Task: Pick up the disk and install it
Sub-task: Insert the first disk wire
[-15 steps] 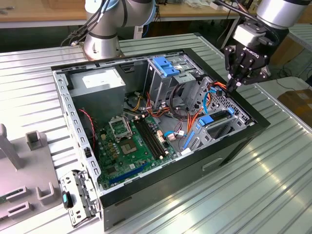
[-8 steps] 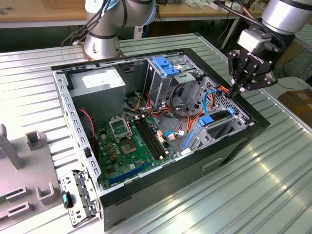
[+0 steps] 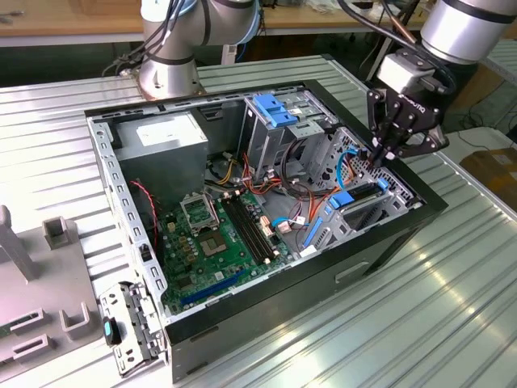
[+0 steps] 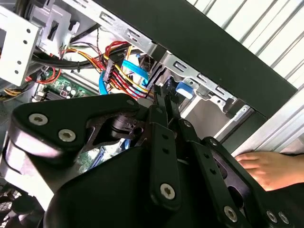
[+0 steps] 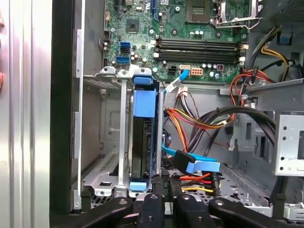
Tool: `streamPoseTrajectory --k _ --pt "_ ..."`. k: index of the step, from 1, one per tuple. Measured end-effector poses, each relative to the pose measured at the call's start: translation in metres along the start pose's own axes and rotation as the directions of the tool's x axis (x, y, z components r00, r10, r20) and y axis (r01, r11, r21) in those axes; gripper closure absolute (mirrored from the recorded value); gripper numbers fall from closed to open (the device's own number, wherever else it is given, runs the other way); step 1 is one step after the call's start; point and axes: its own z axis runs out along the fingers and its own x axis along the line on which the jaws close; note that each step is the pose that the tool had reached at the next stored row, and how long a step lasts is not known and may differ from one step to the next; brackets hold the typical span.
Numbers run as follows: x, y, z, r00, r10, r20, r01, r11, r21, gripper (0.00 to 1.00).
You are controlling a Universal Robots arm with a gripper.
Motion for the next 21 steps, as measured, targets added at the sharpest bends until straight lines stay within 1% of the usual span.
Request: streamPoseTrajectory --k 2,3,5,7,8,9,10,11,12,13,14,17,18,21 --pt "0.0026 0.0001 0.0008 0.9998 0.019 -0.0007 -0.019 0.9998 -0.0004 0.84" --pt "0.0055 0.0002 0.0016 0.9994 0.033 -0.0011 -0.033 0.9994 -0.0007 0.84" --pt "0.0089 0.0003 0.0025 0.9988 0.049 -0.0017 -0.049 0.9988 -0.0010 0.84" --pt "0.0089 0.0003 0.0037 0.9969 0.078 -0.0026 -0.078 0.9969 -0.0016 0.84" --pt "0.0089 0.0004 0.0045 0.9949 0.101 -0.0033 -0.101 0.9949 -0.0020 0.84" --pt "0.0092 0.0056 0.0047 0.9946 0.103 -0.0030 -0.103 0.9946 -0.0022 0.84" --pt "0.0097 0.0111 0.0051 0.9947 0.102 -0.0029 -0.103 0.9947 -0.0021 0.84" --pt "0.0098 0.0118 0.0062 0.9954 0.096 -0.0027 -0.096 0.9954 -0.0020 0.84" --pt "0.0100 0.0119 0.0082 0.9968 0.080 -0.0023 -0.080 0.9968 -0.0019 0.84" --pt "0.0100 0.0120 0.0100 0.9987 0.050 -0.0015 -0.050 0.9987 -0.0014 0.84" --pt "0.0100 0.0120 0.0101 0.9991 0.043 -0.0015 -0.043 0.9991 -0.0012 0.84" --pt "0.0101 0.0120 0.0104 0.9991 0.042 -0.0008 -0.042 0.9991 -0.0012 0.84" --pt "0.0104 0.0120 0.0109 0.9991 0.042 0.0006 -0.042 0.9991 -0.0011 0.84" --pt "0.0116 0.0122 0.0148 0.9990 0.044 0.0021 -0.044 0.9990 -0.0014 0.84"
